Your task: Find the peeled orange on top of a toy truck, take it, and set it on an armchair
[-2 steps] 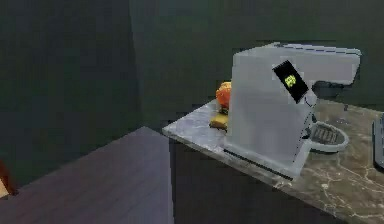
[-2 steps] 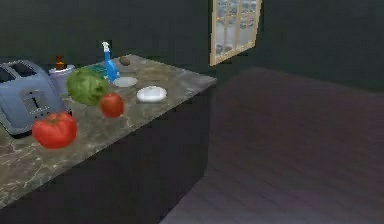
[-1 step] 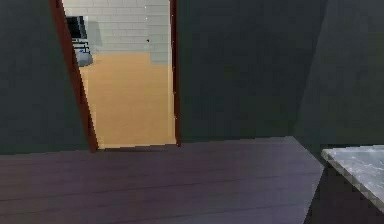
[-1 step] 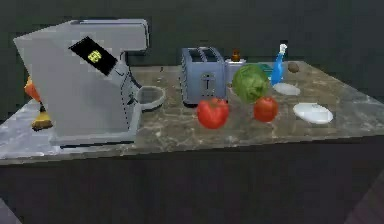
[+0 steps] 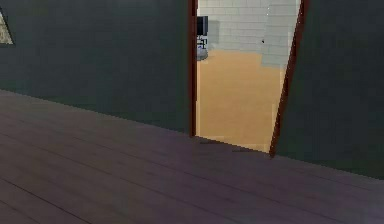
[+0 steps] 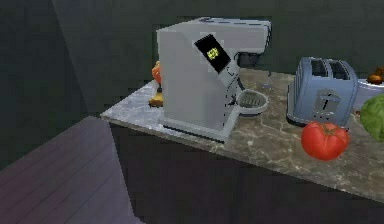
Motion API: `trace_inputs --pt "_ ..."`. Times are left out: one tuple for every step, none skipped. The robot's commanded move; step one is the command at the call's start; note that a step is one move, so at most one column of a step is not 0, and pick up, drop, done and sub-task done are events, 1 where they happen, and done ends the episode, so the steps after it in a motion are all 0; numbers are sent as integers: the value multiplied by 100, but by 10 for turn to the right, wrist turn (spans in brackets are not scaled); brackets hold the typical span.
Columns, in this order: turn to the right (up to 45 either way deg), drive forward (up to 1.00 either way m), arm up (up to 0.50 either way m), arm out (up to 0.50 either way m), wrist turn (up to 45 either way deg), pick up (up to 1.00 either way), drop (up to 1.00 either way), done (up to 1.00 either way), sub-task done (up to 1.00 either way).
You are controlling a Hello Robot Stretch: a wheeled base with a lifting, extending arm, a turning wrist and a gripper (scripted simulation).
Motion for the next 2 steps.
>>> trace_inputs --pt "0 0 50 0 0 0 0 0 0" --pt "0 0 38 0 0 0 0 0 0"
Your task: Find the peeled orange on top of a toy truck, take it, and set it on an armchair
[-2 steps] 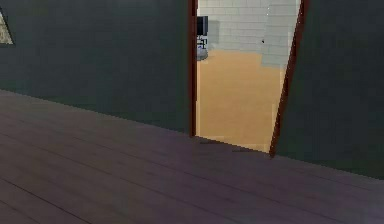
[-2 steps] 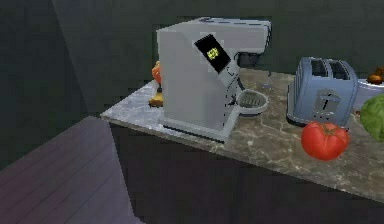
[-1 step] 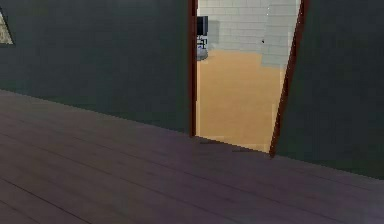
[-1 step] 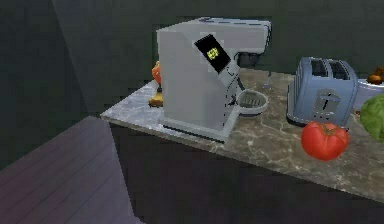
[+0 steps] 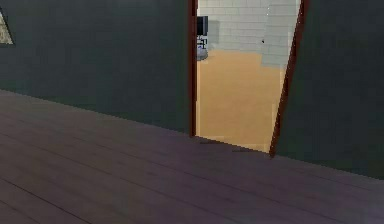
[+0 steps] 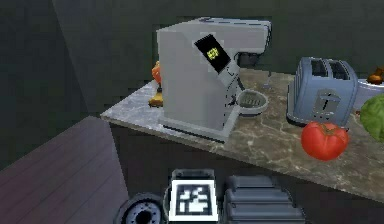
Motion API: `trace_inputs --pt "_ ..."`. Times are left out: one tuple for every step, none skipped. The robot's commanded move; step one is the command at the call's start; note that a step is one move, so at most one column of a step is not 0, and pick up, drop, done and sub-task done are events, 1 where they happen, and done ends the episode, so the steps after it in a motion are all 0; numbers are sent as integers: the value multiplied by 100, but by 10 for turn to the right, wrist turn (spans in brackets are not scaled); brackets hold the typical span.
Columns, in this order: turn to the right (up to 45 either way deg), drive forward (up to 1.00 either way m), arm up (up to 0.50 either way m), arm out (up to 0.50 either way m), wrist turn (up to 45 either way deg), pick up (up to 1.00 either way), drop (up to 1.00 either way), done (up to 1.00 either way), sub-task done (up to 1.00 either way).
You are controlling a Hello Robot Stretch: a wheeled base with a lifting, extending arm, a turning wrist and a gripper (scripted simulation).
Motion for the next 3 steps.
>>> trace_inputs --pt "0 0 0 50 0 0 0 0 0" --pt "0 0 0 0 450 0 0 0 0" --pt "0 0 0 0 450 0 0 0 0"
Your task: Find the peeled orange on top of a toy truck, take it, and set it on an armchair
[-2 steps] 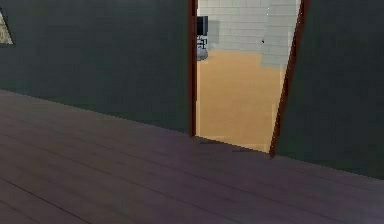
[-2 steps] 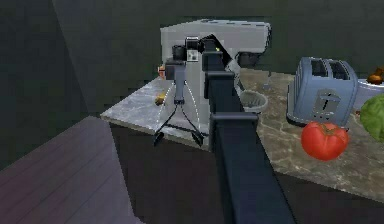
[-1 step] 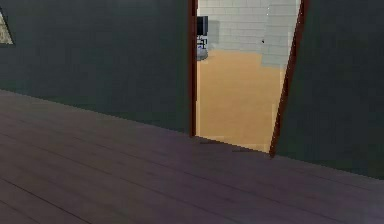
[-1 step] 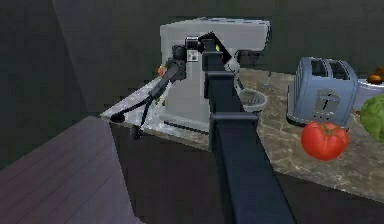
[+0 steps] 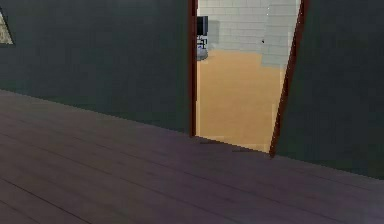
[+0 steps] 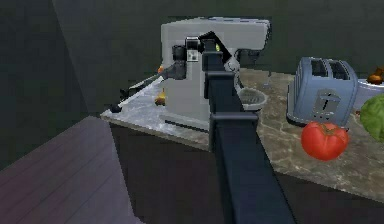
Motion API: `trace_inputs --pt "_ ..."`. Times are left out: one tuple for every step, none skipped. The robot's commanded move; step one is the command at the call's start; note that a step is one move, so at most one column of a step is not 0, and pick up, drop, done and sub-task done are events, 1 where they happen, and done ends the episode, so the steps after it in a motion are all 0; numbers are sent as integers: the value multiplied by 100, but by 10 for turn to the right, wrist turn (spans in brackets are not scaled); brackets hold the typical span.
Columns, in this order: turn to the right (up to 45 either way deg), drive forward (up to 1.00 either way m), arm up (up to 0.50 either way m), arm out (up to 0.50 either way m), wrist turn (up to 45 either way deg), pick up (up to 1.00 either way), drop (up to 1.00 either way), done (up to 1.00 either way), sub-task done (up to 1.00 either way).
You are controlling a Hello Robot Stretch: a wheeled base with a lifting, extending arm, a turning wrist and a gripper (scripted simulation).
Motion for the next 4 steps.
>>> trace_inputs --pt "0 0 0 0 450 0 0 0 0" --pt "0 0 0 0 150 0 0 0 0" --pt "0 0 0 0 -450 0 0 0 0" --pt "0 0 0 0 -450 0 0 0 0"
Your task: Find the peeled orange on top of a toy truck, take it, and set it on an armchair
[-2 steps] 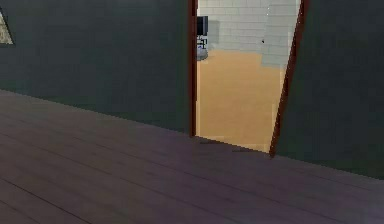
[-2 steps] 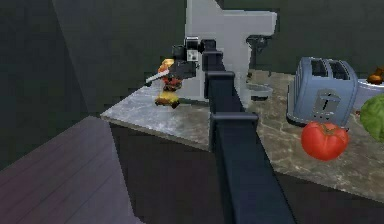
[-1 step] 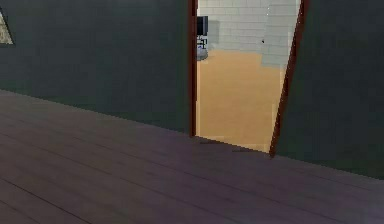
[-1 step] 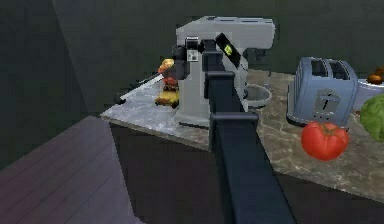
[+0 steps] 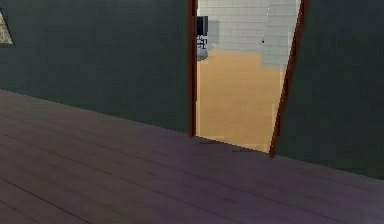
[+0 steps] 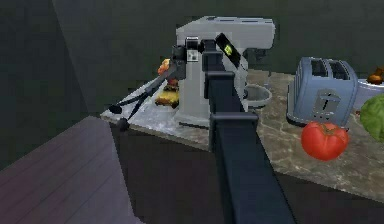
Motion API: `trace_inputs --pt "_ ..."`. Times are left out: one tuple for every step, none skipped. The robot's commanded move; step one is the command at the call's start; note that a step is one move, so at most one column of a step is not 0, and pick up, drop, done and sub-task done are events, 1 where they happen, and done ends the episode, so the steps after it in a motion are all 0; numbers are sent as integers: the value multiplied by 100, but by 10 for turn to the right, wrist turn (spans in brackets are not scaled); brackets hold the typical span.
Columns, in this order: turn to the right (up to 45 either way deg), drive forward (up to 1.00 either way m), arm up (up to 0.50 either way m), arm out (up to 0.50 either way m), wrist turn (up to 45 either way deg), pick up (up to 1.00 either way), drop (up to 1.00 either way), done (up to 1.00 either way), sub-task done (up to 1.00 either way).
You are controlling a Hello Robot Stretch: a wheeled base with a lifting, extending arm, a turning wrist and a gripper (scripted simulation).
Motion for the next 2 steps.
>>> trace_inputs --pt "0 0 0 0 -90 0 0 0 0" --pt "0 0 0 -48 0 0 0 0 0"
